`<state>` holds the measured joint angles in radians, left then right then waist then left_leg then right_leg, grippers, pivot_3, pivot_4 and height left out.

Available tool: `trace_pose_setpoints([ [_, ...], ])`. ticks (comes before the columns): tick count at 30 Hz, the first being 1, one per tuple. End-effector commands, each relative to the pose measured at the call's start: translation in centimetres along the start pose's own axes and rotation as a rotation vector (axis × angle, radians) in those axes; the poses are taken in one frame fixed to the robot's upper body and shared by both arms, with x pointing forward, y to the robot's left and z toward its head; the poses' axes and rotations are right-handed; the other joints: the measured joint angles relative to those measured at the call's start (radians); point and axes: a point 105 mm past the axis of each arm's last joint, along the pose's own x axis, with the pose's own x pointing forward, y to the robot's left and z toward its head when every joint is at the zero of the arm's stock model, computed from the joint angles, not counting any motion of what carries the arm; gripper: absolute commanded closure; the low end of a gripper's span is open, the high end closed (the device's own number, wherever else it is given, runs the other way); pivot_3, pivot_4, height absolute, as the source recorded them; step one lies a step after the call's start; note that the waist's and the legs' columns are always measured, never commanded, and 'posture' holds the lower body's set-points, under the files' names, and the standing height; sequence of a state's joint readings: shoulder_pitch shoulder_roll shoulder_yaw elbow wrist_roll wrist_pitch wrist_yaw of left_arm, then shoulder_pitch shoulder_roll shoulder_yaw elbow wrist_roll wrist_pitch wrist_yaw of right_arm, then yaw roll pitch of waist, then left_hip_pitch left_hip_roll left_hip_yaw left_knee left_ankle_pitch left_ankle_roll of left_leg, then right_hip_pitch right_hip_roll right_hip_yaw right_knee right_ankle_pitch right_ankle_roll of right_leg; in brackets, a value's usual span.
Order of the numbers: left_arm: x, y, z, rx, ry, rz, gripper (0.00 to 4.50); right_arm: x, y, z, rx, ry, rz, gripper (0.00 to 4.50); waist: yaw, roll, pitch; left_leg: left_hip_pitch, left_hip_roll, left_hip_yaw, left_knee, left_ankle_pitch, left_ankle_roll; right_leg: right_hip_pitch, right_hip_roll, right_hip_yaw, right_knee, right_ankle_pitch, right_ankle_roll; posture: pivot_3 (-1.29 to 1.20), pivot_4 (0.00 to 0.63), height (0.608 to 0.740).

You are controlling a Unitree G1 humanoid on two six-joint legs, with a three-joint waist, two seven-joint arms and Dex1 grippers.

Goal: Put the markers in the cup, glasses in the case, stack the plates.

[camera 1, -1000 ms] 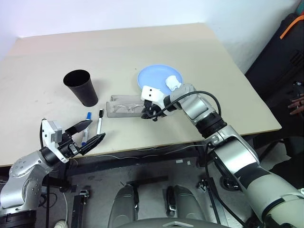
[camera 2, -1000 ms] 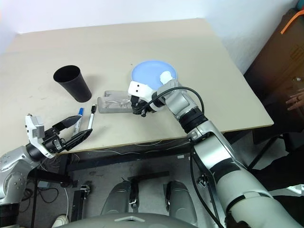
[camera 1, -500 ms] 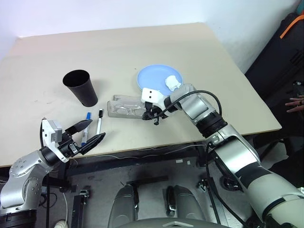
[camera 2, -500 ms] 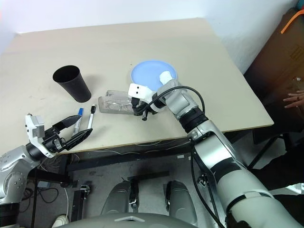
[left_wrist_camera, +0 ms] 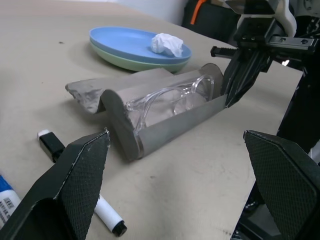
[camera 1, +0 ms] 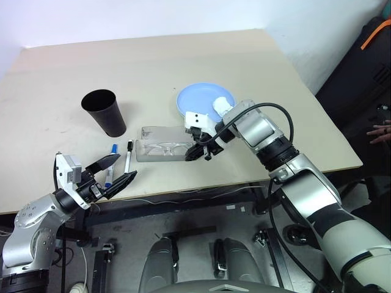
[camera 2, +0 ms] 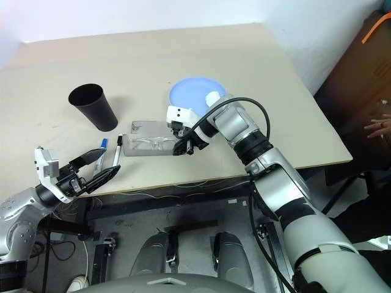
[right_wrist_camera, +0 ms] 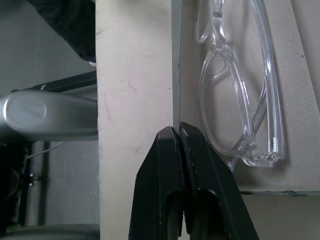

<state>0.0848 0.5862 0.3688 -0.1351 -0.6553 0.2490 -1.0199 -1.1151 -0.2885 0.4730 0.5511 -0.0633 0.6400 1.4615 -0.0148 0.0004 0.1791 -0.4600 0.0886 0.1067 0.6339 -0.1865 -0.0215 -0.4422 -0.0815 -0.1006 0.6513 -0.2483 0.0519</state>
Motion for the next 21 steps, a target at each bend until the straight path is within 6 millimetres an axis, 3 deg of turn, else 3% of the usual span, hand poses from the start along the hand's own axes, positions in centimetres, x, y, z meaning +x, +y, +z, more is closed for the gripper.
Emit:
trace_pose_setpoints([
  [1,-0.1,-0.1,0.6,0.021,-0.017,-0.004,0.0,-1.1,0.6,1.0,-0.02,-0.014,0.046,4.47,-0.001,0.0,0.0,0.0,0.0,0.0,0.0,0.0,0.0,0.0,0.0,0.0,0.0,0.0,0.0,0.0,0.15,0.738],
  [6,0.0,0.0,0.6,0.017,-0.016,-0.007,0.0,-1.5,1.3,0.8,0.031,-0.002,0.119,4.47,-0.004,0.0,0.0,0.0,0.0,0.0,0.0,0.0,0.0,0.0,0.0,0.0,0.0,0.0,0.0,0.0,0.15,0.738],
  [17,0.0,-0.1,0.6,0.009,-0.019,-0.003,0.0,0.2,1.4,-1.2,0.085,0.069,0.159,4.47,-0.003,0.0,0.0,0.0,0.0,0.0,0.0,0.0,0.0,0.0,0.0,0.0,0.0,0.0,0.0,0.0,0.15,0.738],
  [21,-0.3,-0.2,0.6,0.01,-0.016,0.002,0.0,0.2,1.3,-1.3,0.076,0.067,0.157,3.51,-0.006,0.0,0.0,0.0,0.0,0.0,0.0,0.0,0.0,0.0,0.0,0.0,0.0,0.0,0.0,0.0,0.15,0.738],
])
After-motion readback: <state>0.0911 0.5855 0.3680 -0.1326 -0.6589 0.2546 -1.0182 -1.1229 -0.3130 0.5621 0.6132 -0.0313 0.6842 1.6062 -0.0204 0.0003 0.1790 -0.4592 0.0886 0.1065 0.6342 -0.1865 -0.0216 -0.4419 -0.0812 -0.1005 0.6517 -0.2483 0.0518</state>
